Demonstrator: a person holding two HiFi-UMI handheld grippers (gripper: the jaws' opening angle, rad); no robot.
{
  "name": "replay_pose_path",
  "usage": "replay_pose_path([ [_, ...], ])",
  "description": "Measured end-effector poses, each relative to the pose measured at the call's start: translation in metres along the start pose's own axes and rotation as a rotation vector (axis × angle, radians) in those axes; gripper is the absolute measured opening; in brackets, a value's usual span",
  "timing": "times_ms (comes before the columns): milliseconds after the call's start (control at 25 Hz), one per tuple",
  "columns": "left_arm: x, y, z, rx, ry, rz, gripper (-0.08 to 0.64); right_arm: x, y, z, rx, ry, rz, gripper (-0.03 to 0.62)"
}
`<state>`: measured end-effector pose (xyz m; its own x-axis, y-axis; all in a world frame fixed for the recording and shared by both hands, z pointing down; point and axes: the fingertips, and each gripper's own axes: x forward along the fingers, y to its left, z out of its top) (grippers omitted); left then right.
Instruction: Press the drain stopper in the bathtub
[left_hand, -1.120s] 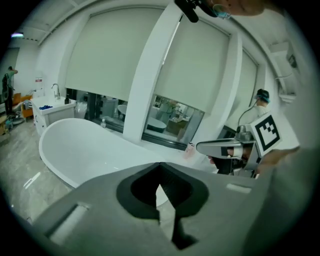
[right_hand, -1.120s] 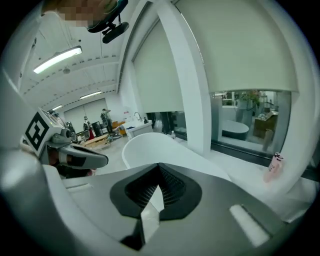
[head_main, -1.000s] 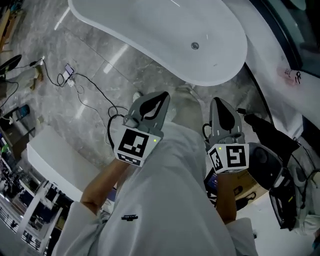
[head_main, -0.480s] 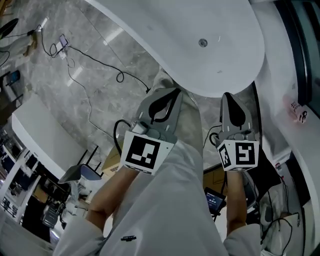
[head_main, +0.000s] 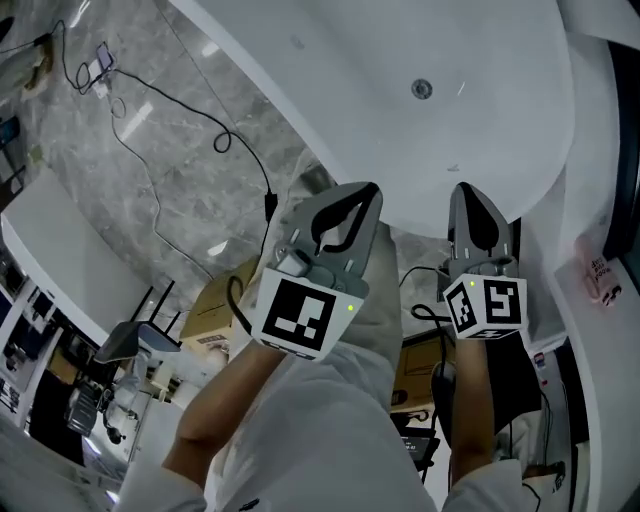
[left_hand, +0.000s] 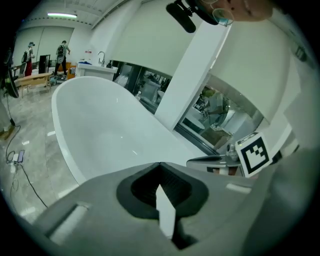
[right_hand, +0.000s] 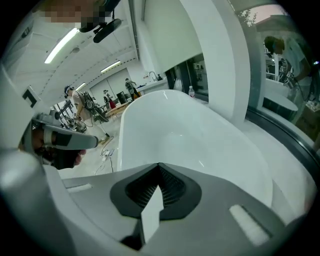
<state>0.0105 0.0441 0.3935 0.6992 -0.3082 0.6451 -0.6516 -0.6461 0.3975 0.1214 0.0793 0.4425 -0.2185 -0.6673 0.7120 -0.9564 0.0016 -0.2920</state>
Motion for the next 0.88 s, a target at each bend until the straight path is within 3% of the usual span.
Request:
replay_pose_path([
  [320, 0.079, 0.039, -0.057, -0.092, 0.079, -0.018, 0.003, 0.089, -0.038, -0.036, -0.005, 0.058, 0.013, 0.005],
  [480, 0.111, 0.05, -0.079, -0.118, 0.101, -0.016, 0.003, 0.133, -0.051, -0.074, -0.01, 0.135, 0.045, 0.005],
  [760, 0.177, 0.058, -0.103, -0.149, 0.105, -0.04, 0.003, 0.19, -0.097, -0.108, -0.038, 0.176, -0.008, 0.005],
  [880, 0.201, 0.062, -0.121, -0.156, 0.133, -0.043, 0.003, 0.212, -0.113, -0.124, 0.007, 0.187, -0.046, 0.005],
])
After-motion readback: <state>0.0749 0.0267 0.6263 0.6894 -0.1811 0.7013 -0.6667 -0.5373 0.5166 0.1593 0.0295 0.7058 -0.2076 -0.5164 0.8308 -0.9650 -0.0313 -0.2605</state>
